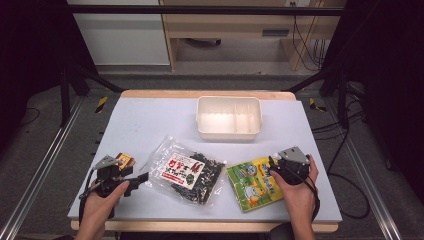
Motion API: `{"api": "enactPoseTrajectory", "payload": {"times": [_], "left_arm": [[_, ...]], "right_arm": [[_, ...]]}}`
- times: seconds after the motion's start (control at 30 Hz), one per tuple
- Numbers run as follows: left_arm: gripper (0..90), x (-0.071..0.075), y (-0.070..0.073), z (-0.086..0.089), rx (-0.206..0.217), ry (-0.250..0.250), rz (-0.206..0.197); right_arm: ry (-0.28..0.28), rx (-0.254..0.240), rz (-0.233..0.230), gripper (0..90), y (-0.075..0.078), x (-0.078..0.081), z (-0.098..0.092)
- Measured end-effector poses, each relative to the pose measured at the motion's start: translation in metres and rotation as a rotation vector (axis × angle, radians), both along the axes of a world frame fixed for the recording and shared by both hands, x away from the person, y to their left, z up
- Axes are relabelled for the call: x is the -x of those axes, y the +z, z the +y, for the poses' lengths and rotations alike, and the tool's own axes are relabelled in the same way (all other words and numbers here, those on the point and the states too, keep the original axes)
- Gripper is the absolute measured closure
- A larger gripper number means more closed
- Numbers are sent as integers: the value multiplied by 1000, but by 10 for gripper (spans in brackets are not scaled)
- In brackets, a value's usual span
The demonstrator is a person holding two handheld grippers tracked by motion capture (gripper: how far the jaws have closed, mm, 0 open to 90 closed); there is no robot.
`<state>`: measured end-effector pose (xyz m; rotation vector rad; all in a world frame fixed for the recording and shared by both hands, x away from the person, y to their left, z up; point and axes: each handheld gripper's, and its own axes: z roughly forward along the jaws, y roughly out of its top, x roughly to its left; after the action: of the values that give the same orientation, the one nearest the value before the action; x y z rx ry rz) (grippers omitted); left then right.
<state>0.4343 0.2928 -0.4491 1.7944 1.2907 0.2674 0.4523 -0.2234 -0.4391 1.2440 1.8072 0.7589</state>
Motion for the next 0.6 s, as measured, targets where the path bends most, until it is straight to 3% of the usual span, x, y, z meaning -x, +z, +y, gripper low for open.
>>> {"api": "enactPoseTrajectory", "payload": {"times": [0.2,0.23,0.33,0.6], "left_arm": [[326,-1,-5,2,18,48,50],[326,-1,-7,3,-6,69,56],[321,-3,-9,4,-21,86,65],[356,-11,-20,2,37,85,134]], "right_arm": [[5,5,5,226,-1,0,-1],[4,0,5,226,-1,1,-1],[2,-5,4,226,-1,0,-1],[13,3,11,226,-1,0,2]]}}
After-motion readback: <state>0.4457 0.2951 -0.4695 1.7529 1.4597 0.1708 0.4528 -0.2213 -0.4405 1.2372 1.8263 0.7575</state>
